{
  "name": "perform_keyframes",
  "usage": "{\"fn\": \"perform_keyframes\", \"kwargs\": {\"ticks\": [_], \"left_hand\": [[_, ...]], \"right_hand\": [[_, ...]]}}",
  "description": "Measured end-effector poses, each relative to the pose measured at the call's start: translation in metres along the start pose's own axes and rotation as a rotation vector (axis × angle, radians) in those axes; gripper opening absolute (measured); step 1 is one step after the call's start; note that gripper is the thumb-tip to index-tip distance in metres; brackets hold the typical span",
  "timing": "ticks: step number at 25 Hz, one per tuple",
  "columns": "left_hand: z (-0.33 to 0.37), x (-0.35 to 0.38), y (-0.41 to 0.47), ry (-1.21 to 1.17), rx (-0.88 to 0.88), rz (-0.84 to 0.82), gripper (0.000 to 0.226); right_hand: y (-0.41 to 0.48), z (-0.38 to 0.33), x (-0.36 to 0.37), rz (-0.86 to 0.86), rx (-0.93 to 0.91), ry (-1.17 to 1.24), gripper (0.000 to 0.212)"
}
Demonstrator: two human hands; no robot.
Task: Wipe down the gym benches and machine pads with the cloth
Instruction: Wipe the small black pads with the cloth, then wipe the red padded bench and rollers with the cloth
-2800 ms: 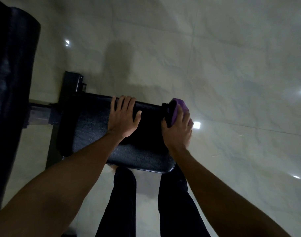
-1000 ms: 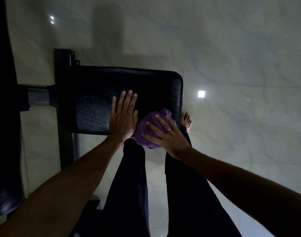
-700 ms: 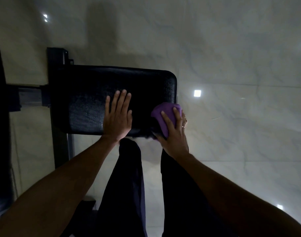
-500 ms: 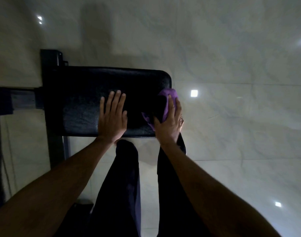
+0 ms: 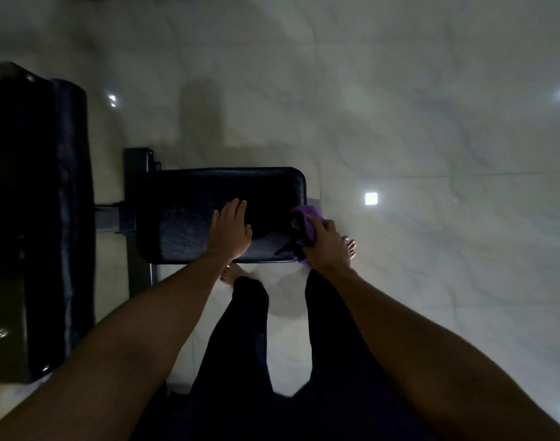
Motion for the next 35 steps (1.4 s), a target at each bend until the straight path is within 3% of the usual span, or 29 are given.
{"fn": "perform_keyframes", "kwargs": {"ticks": [3, 8, 17, 28, 35], "left_hand": [[0.042, -0.046, -0.012, -0.081, -0.004, -0.066, 0.062], [0.130, -0.116, -0.035, -0.186, -0.022, 0.015, 0.054], [0.268, -0.212, -0.009, -0.153, 0.049, 0.037, 0.053], [0.298, -0.332, 0.092, -0.134, -0.033, 0.073, 0.053], [0.287, -0.464, 0.193, -0.223, -0.084, 0.177, 0.052]], "right_hand": [[-0.010, 0.002, -0.059, -0.039, -0.008, -0.025, 0.071], [-0.031, 0.017, -0.160, 0.025, -0.070, -0.066, 0.054], [-0.030, 0.052, -0.305, 0.140, -0.077, -0.144, 0.053], [0.066, 0.006, -0.447, 0.189, -0.147, -0.167, 0.060], [0.165, -0.078, -0.567, 0.224, -0.235, -0.223, 0.056]]}}
Point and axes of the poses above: each hand's wrist, its own y-axis towards the middle knuckle, its own x-axis out of the palm, z = x × y, the point moved 1 cm from there along y, towards the middle knuckle, and after that the axes turned 4 degrees about -z, right-handed, at the moved point
